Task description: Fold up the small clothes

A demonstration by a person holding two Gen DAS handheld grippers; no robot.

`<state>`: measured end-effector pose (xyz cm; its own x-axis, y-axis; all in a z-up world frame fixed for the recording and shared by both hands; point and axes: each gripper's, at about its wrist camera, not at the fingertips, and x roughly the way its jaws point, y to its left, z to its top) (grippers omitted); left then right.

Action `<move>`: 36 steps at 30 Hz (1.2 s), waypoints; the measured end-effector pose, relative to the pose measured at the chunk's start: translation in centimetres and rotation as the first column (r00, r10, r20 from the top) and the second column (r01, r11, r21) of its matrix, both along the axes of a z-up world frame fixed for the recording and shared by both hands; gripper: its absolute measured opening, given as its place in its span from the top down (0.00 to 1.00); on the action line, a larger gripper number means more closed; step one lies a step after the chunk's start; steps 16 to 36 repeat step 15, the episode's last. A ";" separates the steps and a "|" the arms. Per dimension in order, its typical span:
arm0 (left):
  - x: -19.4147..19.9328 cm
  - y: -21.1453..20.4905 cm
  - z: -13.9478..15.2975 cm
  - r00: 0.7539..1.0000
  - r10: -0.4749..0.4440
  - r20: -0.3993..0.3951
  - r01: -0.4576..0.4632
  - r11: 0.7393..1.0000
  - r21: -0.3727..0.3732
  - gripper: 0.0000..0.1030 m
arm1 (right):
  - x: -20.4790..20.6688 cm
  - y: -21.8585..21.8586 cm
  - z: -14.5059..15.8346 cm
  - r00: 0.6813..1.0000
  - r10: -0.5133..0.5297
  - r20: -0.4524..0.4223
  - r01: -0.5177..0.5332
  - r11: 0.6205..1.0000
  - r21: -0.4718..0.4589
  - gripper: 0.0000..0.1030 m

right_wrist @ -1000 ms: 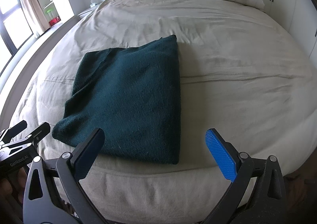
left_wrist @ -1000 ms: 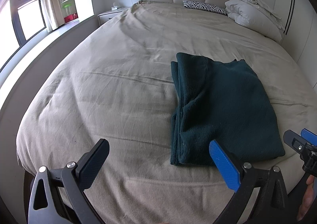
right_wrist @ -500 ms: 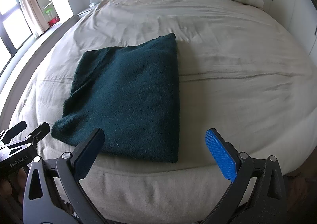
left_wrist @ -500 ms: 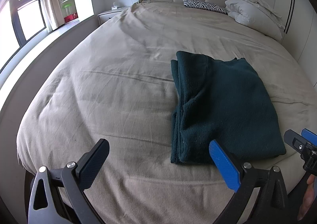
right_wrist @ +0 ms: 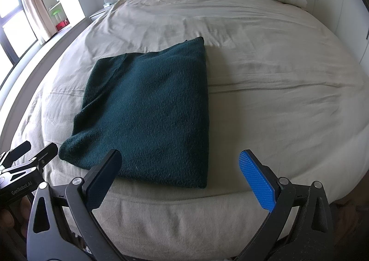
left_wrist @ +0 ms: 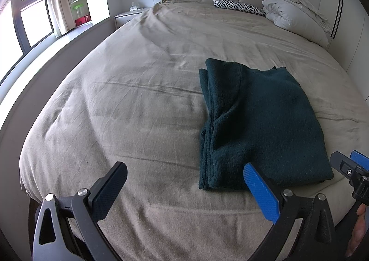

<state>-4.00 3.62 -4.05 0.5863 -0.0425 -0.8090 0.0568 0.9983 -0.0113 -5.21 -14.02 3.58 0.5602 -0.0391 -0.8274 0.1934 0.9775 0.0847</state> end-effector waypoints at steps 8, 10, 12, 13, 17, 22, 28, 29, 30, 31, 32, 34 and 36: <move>-0.1 0.0 -0.2 1.000 -0.002 -0.004 0.002 1.000 0.000 0.00 | -0.1 -0.1 -0.3 1.000 0.001 -0.002 -0.001 1.000 0.002 0.00; -0.1 0.0 -0.2 1.000 -0.004 -0.003 0.004 1.000 0.002 0.00 | -0.3 -0.1 -0.6 1.000 0.001 -0.004 -0.001 1.000 0.002 0.00; -0.1 0.0 -0.2 1.000 -0.003 0.001 0.003 1.000 0.006 0.00 | -0.3 -0.2 -0.8 1.000 0.002 -0.006 -0.002 1.000 0.004 0.00; -0.2 0.1 -0.3 1.000 -0.004 0.003 0.004 1.000 0.009 0.00 | -0.5 -0.1 -0.9 1.000 0.002 -0.008 -0.002 1.000 0.004 0.00; -0.2 0.1 -0.3 1.000 -0.006 0.003 0.006 1.000 0.008 0.00 | -0.4 -0.2 -0.8 1.000 0.002 -0.009 -0.002 1.000 0.005 0.00; -0.2 0.1 -0.3 1.000 -0.006 0.003 0.006 1.000 0.008 0.00 | -0.4 -0.2 -0.8 1.000 0.002 -0.009 -0.002 1.000 0.005 0.00; -0.2 0.1 -0.3 1.000 -0.006 0.003 0.006 1.000 0.008 0.00 | -0.4 -0.2 -0.8 1.000 0.002 -0.009 -0.002 1.000 0.005 0.00; -0.2 0.1 -0.3 1.000 -0.006 0.003 0.006 1.000 0.008 0.00 | -0.4 -0.2 -0.8 1.000 0.002 -0.009 -0.002 1.000 0.005 0.00; -0.2 0.1 -0.3 1.000 -0.006 0.003 0.006 1.000 0.008 0.00 | -0.4 -0.2 -0.8 1.000 0.002 -0.009 -0.002 1.000 0.005 0.00; -0.2 0.1 -0.3 1.000 -0.006 0.003 0.006 1.000 0.008 0.00 | -0.4 -0.2 -0.8 1.000 0.002 -0.009 -0.002 1.000 0.005 0.00; -0.2 0.1 -0.3 1.000 -0.006 0.003 0.006 1.000 0.008 0.00 | -0.4 -0.2 -0.8 1.000 0.002 -0.009 -0.002 1.000 0.005 0.00; -0.2 0.1 -0.3 1.000 -0.006 0.003 0.006 1.000 0.008 0.00 | -0.4 -0.2 -0.8 1.000 0.002 -0.009 -0.002 1.000 0.005 0.00; -0.2 0.1 -0.3 1.000 -0.006 0.003 0.006 1.000 0.008 0.00 | -0.4 -0.2 -0.8 1.000 0.002 -0.009 -0.002 1.000 0.005 0.00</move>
